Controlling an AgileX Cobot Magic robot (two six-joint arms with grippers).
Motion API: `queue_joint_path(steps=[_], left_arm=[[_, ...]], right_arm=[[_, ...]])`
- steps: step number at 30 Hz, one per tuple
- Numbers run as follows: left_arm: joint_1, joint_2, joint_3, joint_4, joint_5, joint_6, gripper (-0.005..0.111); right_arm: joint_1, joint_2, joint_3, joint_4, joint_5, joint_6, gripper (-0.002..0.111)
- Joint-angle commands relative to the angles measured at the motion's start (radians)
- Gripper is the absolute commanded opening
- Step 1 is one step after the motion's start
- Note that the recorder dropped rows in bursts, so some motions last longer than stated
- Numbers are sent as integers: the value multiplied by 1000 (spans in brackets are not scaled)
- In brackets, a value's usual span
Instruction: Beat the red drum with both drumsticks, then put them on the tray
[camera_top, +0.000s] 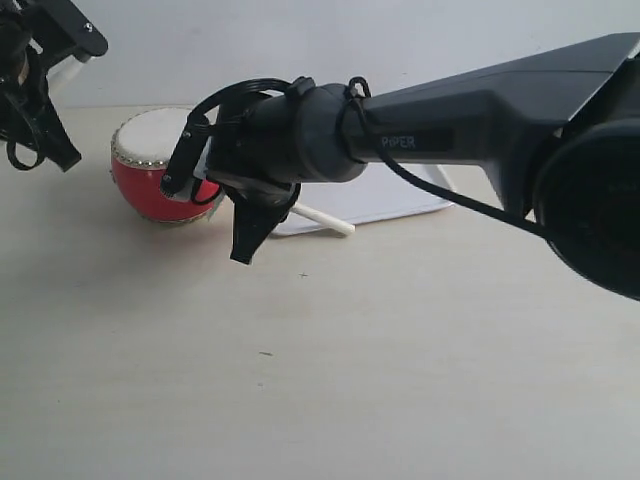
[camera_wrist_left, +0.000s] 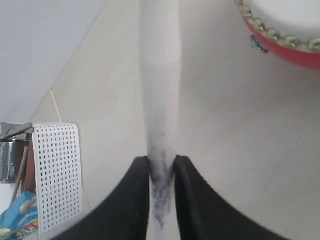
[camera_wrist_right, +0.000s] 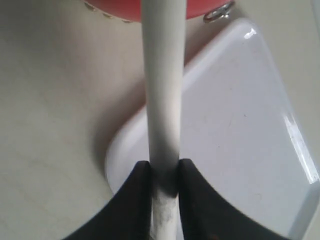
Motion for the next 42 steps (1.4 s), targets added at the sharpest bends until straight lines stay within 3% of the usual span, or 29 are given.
queue_joint_path(steps=[1,8,13,18,21,27,32,42], left_arm=[[1,-35,-3,-47,-21,-4,0],[-11,-70,-3,-206,-199,-1,0],[-75,-120,-3,-288,-359,-1,0],[-157,-160,-3,-378,-564,-1,0],[-209,-153,-3,-483,-765,-15,0],[-215,-43,-3,-531,-785,-95,0],[-215,114,-21,-531,-870,-141,0],[-215,350,-206,-527,-836,-193,0]], right_arm=[[1,-26,-7,-20,-7,12,0],[1,-164,-7,-20,36,19,0],[-18,-268,-7,-39,59,19,0],[-96,-338,-7,-32,133,54,0],[-229,-349,-7,121,181,40,0],[-362,-317,-7,502,76,-149,0],[-362,-236,-5,506,-18,-140,0],[-362,-127,-5,501,-153,-140,0]])
